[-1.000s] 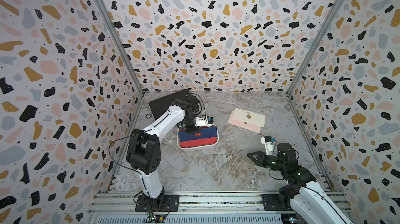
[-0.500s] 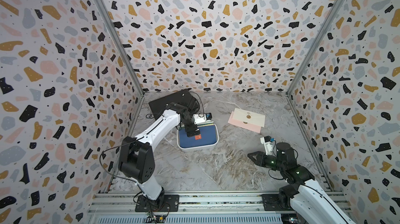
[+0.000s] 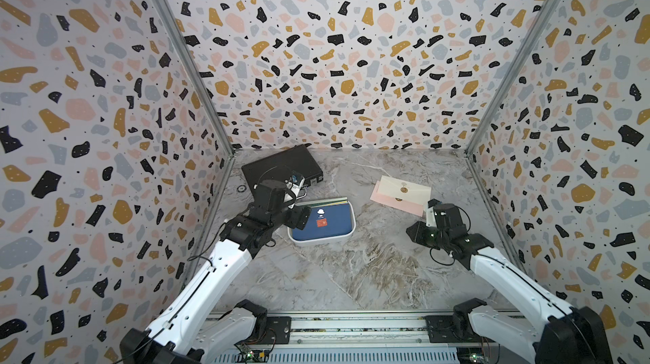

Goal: Put the sealed envelopes into the storage box
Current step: Place the envelope in the storage box, then move the envelope to the center of the board.

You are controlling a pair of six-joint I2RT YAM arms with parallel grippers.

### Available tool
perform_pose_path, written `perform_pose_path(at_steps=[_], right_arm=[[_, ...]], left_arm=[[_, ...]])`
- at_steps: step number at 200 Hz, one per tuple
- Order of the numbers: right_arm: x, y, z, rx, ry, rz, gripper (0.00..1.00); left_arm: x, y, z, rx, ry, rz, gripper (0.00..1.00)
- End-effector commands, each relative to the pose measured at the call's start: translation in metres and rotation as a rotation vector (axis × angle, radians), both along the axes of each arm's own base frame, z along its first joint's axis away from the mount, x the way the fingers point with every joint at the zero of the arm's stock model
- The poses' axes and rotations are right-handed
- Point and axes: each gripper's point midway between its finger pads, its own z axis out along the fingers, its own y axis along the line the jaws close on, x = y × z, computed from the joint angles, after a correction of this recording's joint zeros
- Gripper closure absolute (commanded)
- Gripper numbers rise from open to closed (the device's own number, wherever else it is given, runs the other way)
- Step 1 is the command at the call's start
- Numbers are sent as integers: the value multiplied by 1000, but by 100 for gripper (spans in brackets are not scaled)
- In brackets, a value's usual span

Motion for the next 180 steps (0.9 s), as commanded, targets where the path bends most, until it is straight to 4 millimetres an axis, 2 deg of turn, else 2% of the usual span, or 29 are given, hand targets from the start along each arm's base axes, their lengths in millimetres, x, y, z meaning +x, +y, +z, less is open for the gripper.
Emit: perform_pose_path(at_steps=[1,26,54,91,117,139,180], right_arm=[[48,-4,18,-71,-67,-65,76],[98,3,16,-109,-77,-103,76],[154,-2,4,-145,-40,-159,77],[207,-13,-18,-166,10,-214,77],[228,-20,-40,-134,82,-248,78],[238,-21,-47,-147,74,-241,78],[234,-18,-83,-116,202,-241,79]], left_arm=[[-22,18,-12,-147,68,192,1],[-43,21,-27,-190,133,212,1],[-56,10,-38,-240,210,167,1],[-59,1,-47,-243,266,126,1],[-55,7,-54,-191,278,151,1],[-54,8,-57,-172,296,155,1],[-54,8,-61,-163,313,156,1]])
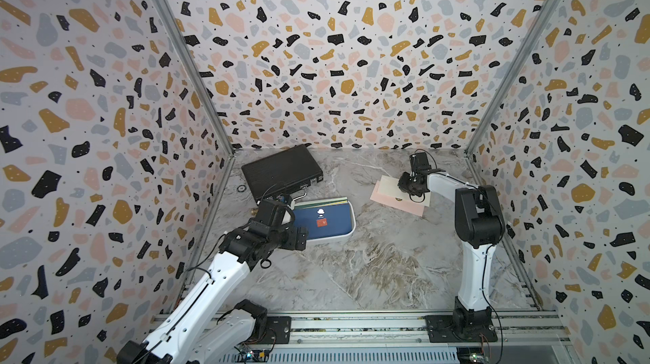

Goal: Put the sealed envelopes into the storage box
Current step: Move the envelope to the center of the board.

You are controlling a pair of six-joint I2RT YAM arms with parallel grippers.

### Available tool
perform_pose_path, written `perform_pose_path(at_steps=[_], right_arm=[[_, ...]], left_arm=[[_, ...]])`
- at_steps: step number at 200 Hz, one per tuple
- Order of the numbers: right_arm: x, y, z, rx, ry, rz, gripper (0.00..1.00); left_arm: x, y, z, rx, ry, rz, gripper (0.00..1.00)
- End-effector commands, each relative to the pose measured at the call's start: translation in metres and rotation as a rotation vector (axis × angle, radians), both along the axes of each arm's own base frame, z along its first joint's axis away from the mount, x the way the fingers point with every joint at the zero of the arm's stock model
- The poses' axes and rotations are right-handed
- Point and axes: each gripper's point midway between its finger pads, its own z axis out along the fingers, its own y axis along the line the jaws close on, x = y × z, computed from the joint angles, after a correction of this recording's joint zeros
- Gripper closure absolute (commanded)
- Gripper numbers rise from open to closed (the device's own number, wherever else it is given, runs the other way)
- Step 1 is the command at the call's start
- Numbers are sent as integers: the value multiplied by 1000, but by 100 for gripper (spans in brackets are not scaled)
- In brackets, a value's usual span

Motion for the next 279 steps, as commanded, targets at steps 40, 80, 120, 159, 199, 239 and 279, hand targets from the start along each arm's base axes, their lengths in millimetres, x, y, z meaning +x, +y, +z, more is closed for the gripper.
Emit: perform_pose_path(at_steps=[40,80,120,159,199,239,279], right_arm=[[-45,11,-22,61,170,-3,80],[-112,21,-20,18,252,68,81],[-209,28,-26,20,345,181,80],[-303,8,-32,29,408,251,80],[-344,-14,-11,-19,351,300,79],[-321,-32,22,-105,207,216,63],[-317,-49,22,-158,221,135,56]], left_arm=[[3,-1,3,7,-1,-5,1],[3,-2,1,8,12,-14,1],[2,-4,1,-4,13,-22,1],[-1,-10,1,-33,28,-38,1],[-12,-48,11,-235,64,-157,5],[-18,-97,17,-383,110,-269,10],[-36,-167,-2,-282,193,-437,23]])
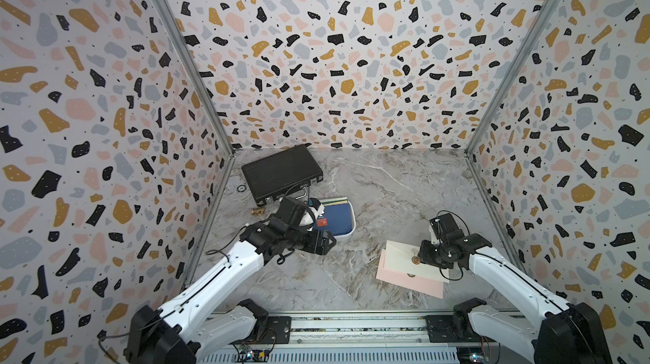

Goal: Put the sealed envelopes into the storage box
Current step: Move the envelope to the center of the board.

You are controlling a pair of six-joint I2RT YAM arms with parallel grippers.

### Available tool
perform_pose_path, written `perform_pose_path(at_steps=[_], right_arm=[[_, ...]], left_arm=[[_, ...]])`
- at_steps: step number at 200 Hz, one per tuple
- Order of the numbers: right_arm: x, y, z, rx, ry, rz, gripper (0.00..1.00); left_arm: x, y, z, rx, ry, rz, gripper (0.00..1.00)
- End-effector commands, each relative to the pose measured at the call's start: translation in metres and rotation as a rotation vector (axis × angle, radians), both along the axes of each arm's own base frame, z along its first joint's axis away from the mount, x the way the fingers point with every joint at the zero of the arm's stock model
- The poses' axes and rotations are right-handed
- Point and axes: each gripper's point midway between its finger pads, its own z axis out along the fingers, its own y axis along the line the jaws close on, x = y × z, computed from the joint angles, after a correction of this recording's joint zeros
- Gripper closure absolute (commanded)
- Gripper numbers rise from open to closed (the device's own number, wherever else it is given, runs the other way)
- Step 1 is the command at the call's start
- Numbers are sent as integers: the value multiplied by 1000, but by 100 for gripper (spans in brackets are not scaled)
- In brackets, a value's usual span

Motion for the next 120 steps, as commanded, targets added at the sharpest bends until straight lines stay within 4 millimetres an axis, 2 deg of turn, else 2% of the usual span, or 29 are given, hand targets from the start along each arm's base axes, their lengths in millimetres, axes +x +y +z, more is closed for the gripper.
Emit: perform_pose_path(at_steps=[1,25,39,52,103,120], right_arm=[[-4,-15,-1,-64,30,-45,56],[-15,-1,-17,2,115,-11,58],[-21,9,-27,47,158,9,62],[-24,14,-34,64,182,25,64],[-18,45,-47,118,228,103,69],[-11,63,-45,131,224,147,70]], left_arm=[[-1,-47,8,-18,-23,-87,24],[-6,-76,-10,33,8,-138,34],[-6,-85,-18,32,33,-146,43],[-7,-90,-21,31,42,-148,44],[-11,-80,-36,58,53,-125,45],[-13,-73,-42,79,53,-108,45]])
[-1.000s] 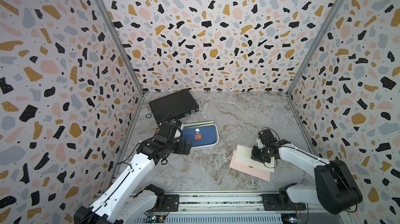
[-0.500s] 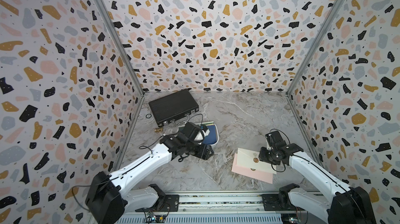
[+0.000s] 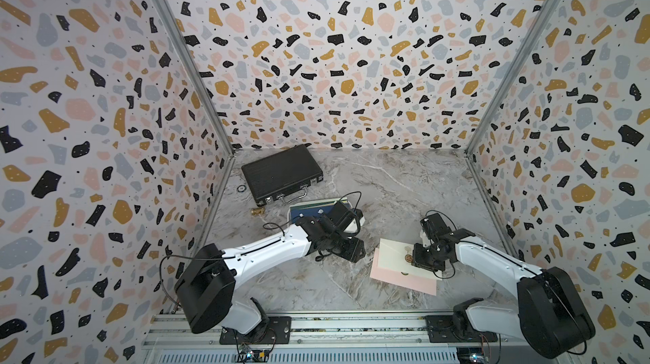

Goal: Put the sealed envelopes into the storage box
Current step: Move the envelope to the center of the board, then pick up the envelope from the center of the board.

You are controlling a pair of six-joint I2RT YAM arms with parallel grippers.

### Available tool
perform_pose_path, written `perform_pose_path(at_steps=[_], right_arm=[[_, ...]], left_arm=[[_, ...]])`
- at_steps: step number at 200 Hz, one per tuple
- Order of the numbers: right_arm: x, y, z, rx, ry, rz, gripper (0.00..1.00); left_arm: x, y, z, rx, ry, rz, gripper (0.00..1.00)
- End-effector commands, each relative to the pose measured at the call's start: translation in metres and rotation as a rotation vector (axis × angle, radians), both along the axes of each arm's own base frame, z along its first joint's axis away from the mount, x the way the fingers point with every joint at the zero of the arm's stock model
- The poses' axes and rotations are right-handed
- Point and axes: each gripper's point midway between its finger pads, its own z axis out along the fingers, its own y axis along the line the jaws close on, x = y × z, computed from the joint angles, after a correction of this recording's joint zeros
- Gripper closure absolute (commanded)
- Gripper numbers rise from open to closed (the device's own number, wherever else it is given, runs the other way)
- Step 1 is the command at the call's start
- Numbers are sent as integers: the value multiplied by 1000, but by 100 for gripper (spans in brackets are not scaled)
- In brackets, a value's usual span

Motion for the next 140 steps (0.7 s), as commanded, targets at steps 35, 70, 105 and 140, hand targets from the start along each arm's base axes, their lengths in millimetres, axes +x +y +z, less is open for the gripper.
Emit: perform_pose_path(at_steps=[35,70,105,140], right_arm=[[14,68,9,108,-9,131,69],[32,59,40,46,-159,175,57],[24,18,34,-55,-169,121,47],[14,-6,26,-63,-195,45,41]], left_arm=[[-1,16,-12,44,-20,59,46],[0,4,-17,20,12,62,50],[5,-16,-25,39,25,34,60],[10,-37,-42,72,38,-4,70]])
